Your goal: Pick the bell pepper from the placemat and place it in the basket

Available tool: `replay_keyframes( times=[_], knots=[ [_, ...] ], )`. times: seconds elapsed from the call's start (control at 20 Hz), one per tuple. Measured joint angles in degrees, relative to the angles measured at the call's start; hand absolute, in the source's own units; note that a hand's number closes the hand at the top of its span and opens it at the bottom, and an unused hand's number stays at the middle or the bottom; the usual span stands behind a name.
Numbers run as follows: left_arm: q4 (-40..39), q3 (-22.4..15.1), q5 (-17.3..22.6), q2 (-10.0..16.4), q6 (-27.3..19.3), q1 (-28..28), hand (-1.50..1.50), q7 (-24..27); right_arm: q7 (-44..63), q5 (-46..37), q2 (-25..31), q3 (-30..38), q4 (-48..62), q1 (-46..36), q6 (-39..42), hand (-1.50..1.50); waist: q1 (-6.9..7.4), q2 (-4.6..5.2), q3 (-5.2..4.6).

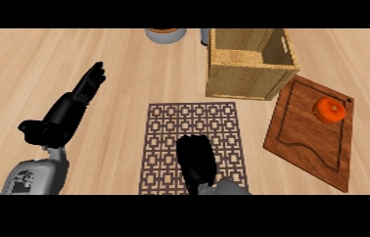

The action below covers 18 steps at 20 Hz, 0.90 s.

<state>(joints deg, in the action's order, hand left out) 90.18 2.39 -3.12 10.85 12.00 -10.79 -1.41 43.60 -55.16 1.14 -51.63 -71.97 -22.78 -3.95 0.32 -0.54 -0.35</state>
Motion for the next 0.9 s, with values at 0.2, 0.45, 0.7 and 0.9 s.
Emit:
replay_keyframes(
  times=[0.2,0.45,0.7,0.9],
  knots=[
    [-0.09,0.25,-0.22,0.11,0.06,0.28,0.0,0.39,0.07,2.35,0.42,-3.83,-3.68,-0.3,-1.44,1.5,0.06,0.29,-0.03],
    [-0.41,0.75,-0.07,0.42,0.25,-0.02,0.0,0.38,-0.67,7.49,0.34,-4.05,-11.81,0.61,-6.7,1.5,-0.03,0.4,0.09],
    [0.58,0.23,-0.31,-0.09,0.0,0.52,0.0,-0.12,0.2,9.33,-0.69,-4.03,-23.59,0.63,-15.02,1.5,-0.14,0.27,0.31],
    [0.63,1.08,0.16,0.6,0.57,0.87,0.0,-0.03,5.01,6.04,-0.96,-4.88,-33.23,0.84,-17.46,1.5,-0.46,0.23,0.33]
  ],
)
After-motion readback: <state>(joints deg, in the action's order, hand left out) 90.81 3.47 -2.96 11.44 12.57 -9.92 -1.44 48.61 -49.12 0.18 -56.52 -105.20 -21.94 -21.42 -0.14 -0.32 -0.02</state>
